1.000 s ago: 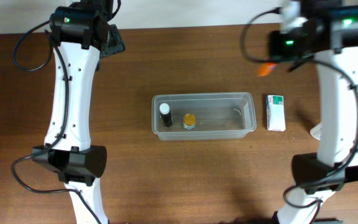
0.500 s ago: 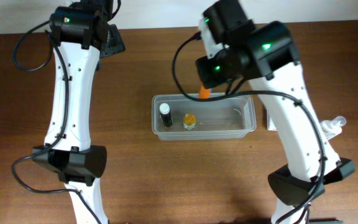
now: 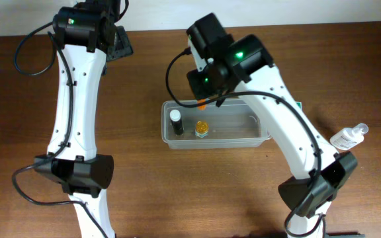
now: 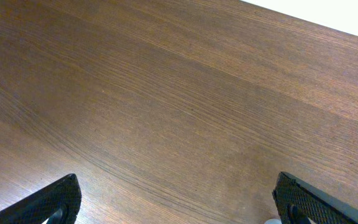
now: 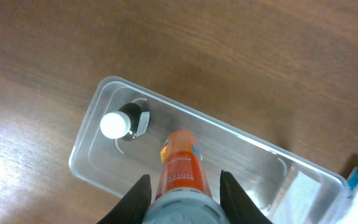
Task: Pack container
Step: 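Carry the orange tube with right gripper and lower it into the container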
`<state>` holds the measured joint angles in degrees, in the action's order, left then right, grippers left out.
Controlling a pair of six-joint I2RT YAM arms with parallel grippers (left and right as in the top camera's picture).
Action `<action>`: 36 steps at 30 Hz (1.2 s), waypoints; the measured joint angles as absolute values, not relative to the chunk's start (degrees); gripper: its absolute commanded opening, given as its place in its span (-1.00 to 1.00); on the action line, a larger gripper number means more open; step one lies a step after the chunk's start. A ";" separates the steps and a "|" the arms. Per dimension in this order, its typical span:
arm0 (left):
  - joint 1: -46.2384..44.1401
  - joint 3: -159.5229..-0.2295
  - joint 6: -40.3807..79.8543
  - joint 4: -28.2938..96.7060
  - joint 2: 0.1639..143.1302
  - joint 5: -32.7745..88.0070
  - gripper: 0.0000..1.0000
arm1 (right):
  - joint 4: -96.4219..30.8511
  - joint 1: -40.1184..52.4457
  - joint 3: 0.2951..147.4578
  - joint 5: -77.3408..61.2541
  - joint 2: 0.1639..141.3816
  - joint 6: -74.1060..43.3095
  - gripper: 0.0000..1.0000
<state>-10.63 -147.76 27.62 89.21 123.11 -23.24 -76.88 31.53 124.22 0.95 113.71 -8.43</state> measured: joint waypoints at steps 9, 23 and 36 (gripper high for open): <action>-10.63 -147.76 27.62 89.23 123.13 -23.22 0.99 | -69.73 31.55 115.18 -1.65 113.78 -8.60 -0.45; -10.63 -147.76 27.62 89.19 123.11 -23.24 0.99 | -60.66 33.08 109.38 -2.44 113.78 -8.34 -0.45; -10.63 -147.76 27.62 89.21 123.11 -23.24 0.99 | -54.04 33.87 103.11 -0.03 113.84 -5.91 -0.45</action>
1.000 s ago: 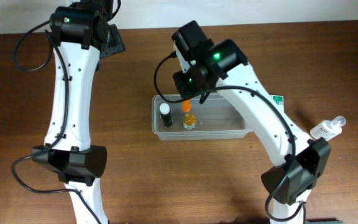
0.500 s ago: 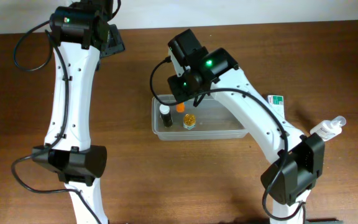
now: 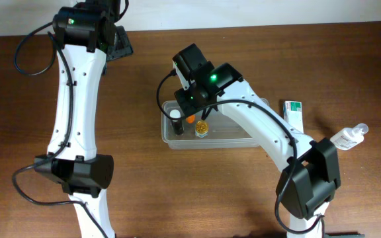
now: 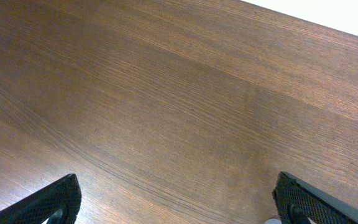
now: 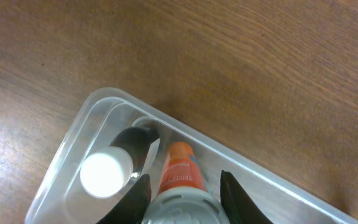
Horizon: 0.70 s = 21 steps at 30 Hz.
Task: Pack container
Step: 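Carry the orange tube with right gripper and lower it into the container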
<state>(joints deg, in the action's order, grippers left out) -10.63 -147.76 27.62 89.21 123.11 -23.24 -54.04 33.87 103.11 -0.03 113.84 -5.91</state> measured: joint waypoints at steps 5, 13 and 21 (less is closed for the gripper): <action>-10.63 -147.76 27.62 89.23 123.11 -23.24 0.99 | -51.68 33.87 101.73 0.43 114.24 -4.45 -0.44; -10.63 -147.76 27.62 89.21 123.11 -23.24 0.99 | -51.53 33.87 101.71 3.42 115.28 -3.79 -0.44; -10.63 -147.76 27.62 89.21 123.13 -23.24 0.99 | -51.27 33.87 101.71 3.86 116.77 -3.57 -0.43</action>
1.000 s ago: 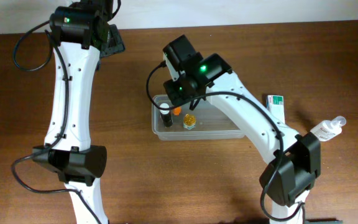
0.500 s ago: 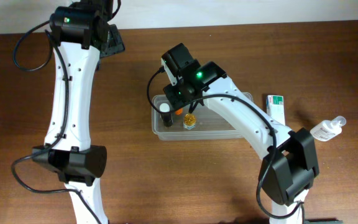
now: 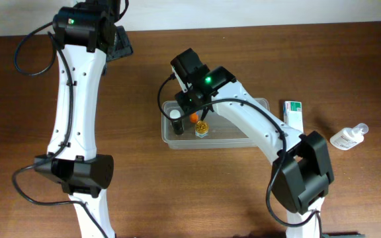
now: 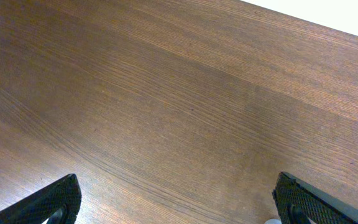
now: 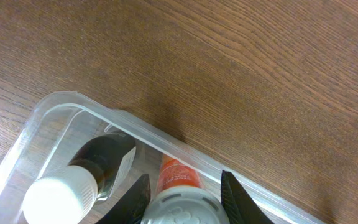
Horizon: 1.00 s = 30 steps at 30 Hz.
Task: Pack container
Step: 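Carry the orange tube with right gripper and lower it into the container, then open right gripper and raise it away toward the spray bottle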
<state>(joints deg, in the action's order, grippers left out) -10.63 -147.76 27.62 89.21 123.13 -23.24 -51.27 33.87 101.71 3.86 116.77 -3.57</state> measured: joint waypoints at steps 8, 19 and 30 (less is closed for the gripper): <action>-10.63 -147.76 27.62 89.21 123.11 -23.24 0.99 | -50.43 33.87 101.71 4.14 117.75 -3.07 -0.16; -10.63 -147.76 27.62 89.21 123.11 -23.24 0.99 | -50.52 33.87 101.71 4.29 117.84 -2.98 0.15; -10.63 -147.76 27.62 89.19 123.11 -23.24 0.99 | -55.70 33.43 107.92 4.32 115.09 -4.25 0.31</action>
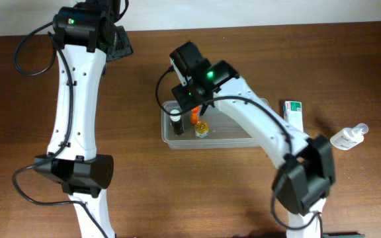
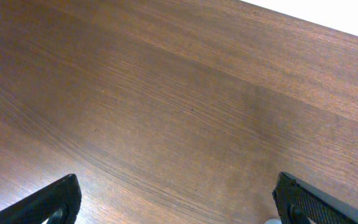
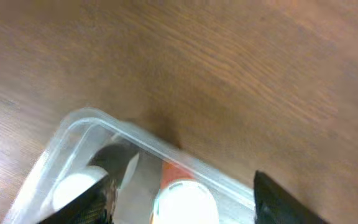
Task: Pack container
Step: 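Open right gripper and raise it away toward the spray bottle, then lower right gripper over the clear spray bottle and grasp it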
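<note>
A clear plastic container [image 1: 233, 135] lies mid-table. Inside it stand a dark bottle with a white cap [image 1: 176, 121], an orange tube with a white cap [image 1: 194, 114] and a small jar with yellow contents [image 1: 202, 128]. My right gripper [image 1: 194, 100] hangs over the container's left end. In the right wrist view it [image 3: 180, 191] is open, its fingers apart on either side of the orange tube [image 3: 185, 200], beside the dark bottle [image 3: 79, 186]. My left gripper [image 2: 179, 202] is open over bare wood at the far left.
A green and white box [image 1: 294, 112] lies right of the container. A clear pump bottle [image 1: 349, 137] lies further right, near the right arm's base. The left arm stands along the table's left side.
My right gripper has opened and let go of the orange tube, which now stands in the container by the dark bottle. The gripper sits slightly higher. The left arm has not moved.
My right gripper first held the orange tube above the container. Then it was lower, with the tube between the dark bottle and the jar, then lower still. Now the tube stands free inside and the gripper is open above it.
</note>
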`<state>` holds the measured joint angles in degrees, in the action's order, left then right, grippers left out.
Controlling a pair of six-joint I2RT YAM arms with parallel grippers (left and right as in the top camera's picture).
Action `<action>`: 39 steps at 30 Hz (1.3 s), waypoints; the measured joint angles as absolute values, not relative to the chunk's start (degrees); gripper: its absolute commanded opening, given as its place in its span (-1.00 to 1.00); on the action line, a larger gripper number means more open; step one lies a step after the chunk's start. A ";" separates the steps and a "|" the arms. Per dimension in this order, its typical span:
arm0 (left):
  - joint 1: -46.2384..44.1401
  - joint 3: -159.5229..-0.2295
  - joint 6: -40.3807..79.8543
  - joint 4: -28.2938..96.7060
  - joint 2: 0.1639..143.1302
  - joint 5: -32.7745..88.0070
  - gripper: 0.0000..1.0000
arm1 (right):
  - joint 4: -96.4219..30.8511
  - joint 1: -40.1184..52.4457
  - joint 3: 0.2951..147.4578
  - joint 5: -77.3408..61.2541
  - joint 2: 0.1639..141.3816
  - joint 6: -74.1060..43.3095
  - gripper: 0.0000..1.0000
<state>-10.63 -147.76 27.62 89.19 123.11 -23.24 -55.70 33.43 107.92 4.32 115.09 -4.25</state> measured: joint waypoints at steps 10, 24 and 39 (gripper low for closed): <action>-10.63 -147.76 27.62 89.21 123.13 -23.24 0.99 | -75.75 14.96 114.98 7.07 99.94 -9.74 0.50; -10.63 -147.76 27.62 89.21 123.11 -23.24 0.99 | -88.73 -21.58 111.59 3.44 103.07 -13.50 0.72; -10.63 -147.76 27.62 89.21 123.13 -23.24 0.99 | -80.09 -28.23 95.92 2.48 103.35 -13.50 0.90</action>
